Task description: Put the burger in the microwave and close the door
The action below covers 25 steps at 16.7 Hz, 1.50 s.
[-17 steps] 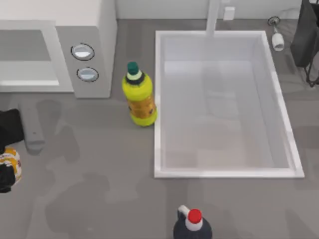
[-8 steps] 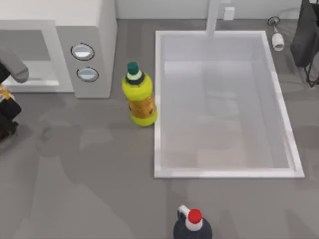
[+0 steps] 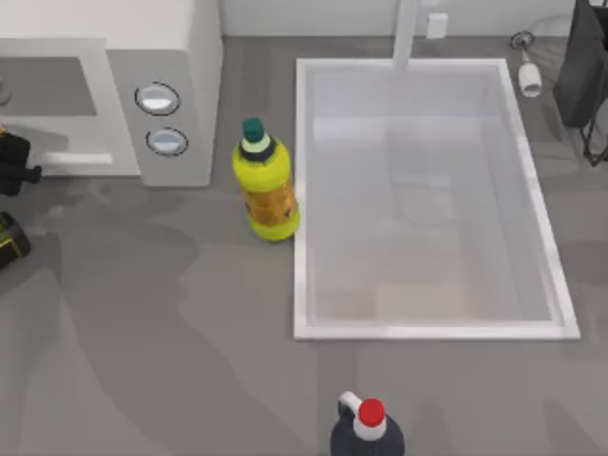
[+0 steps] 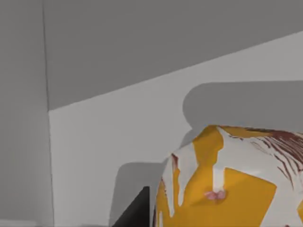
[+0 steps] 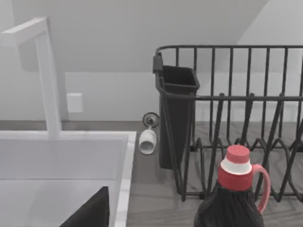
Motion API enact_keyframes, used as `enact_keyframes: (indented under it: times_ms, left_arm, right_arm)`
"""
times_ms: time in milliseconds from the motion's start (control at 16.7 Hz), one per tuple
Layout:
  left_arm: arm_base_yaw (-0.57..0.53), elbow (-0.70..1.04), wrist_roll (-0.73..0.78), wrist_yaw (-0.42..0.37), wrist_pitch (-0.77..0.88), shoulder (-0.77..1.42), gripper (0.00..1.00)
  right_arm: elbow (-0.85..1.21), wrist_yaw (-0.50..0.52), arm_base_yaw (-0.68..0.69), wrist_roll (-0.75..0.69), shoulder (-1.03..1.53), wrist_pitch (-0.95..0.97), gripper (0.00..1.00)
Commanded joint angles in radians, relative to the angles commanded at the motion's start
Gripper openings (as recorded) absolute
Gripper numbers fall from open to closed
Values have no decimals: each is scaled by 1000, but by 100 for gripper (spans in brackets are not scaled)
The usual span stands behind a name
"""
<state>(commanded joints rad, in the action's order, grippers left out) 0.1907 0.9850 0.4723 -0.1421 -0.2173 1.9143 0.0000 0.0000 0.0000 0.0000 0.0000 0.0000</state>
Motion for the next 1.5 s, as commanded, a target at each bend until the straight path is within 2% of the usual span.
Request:
enact_keyframes:
  times_ms: [300,600,1140,1500]
  left_arm:
    - [19,-52,-217,-54,-370,137,0]
    - [19,-82,-358,-87,-603,194,0]
    - [14,-68,-374,-89,-626,205,0]
    - [-3,167,-384,-71,-535,344,0]
  right_arm:
    - [0,0,0,0,0,0,100]
    - [0,0,0,0,0,0,100]
    - [0,0,0,0,0,0,100]
    - [0,0,0,0,0,0,100]
